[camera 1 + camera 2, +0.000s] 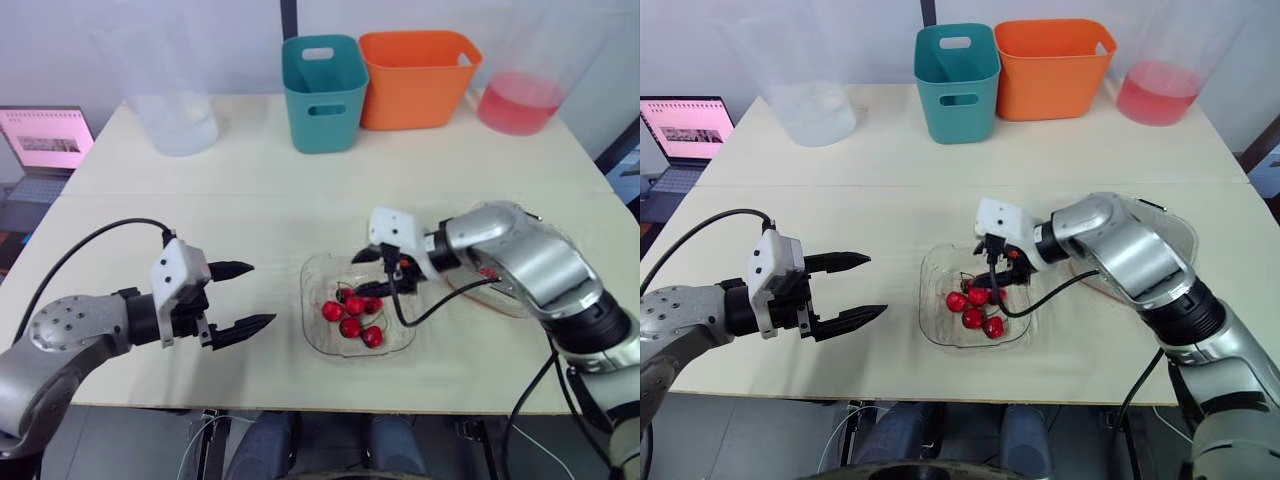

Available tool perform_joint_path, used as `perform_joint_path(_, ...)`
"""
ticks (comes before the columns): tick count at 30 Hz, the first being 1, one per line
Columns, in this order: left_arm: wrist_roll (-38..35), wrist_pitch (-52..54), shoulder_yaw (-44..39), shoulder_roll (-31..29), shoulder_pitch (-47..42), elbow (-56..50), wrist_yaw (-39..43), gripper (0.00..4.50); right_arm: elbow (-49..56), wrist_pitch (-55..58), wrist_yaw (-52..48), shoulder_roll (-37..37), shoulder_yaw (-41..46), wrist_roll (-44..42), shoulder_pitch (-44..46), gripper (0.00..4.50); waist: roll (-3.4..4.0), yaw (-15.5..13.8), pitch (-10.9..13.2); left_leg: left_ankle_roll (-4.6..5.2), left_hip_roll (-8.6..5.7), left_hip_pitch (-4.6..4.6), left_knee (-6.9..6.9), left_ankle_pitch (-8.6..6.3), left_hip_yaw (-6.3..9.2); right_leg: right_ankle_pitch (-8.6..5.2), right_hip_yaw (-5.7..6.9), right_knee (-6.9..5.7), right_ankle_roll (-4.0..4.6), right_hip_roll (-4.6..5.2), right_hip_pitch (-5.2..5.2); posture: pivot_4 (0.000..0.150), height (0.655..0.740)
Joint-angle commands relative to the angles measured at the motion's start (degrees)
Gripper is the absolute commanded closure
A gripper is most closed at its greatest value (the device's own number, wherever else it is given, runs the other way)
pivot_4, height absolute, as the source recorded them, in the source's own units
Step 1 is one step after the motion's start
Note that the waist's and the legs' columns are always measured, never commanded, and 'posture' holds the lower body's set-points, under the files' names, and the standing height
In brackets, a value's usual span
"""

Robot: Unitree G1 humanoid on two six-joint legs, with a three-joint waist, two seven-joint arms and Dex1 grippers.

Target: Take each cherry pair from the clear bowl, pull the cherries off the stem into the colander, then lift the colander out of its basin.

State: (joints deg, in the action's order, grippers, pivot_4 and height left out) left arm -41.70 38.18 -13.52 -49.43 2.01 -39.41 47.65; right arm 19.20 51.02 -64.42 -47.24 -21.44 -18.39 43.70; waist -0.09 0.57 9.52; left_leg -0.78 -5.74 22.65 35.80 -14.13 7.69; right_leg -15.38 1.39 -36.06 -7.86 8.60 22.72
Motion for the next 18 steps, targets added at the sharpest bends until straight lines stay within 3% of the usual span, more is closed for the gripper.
perform_joint_path(1,0.2,-1.2,-0.4,-0.3,-0.3,-0.9,0.3,0.00,4.8,-0.1,-2.0,-2.7,3.8,-2.5,0.1,1.67,0.00,-0.1,0.0,0.00,-0.01,0.00,0.00,0.00,0.01,0.00,0.00,0.00,0.00,0.01,-0.01,0.150,0.7400)
perform_joint_path(8,0.5,-1.4,1.3,-0.6,-1.8,-0.2,1.3,0.00,11.4,9.4,2.8,-3.3,0.4,-3.9,-5.4,1.67,-0.02,0.1,0.0,0.01,0.01,0.00,0.02,0.00,0.00,0.00,0.00,-0.01,0.00,0.00,-0.01,0.150,0.7400)
perform_joint_path(18,2.0,-2.2,1.6,-4.1,-1.3,-1.1,5.0,0.00,10.6,14.4,8.5,-0.4,-4.5,-2.2,-2.6,1.67,-0.03,-0.1,0.0,0.00,0.01,0.01,-0.04,0.00,-0.02,0.01,-0.02,0.01,0.02,0.01,0.02,0.150,0.7400)
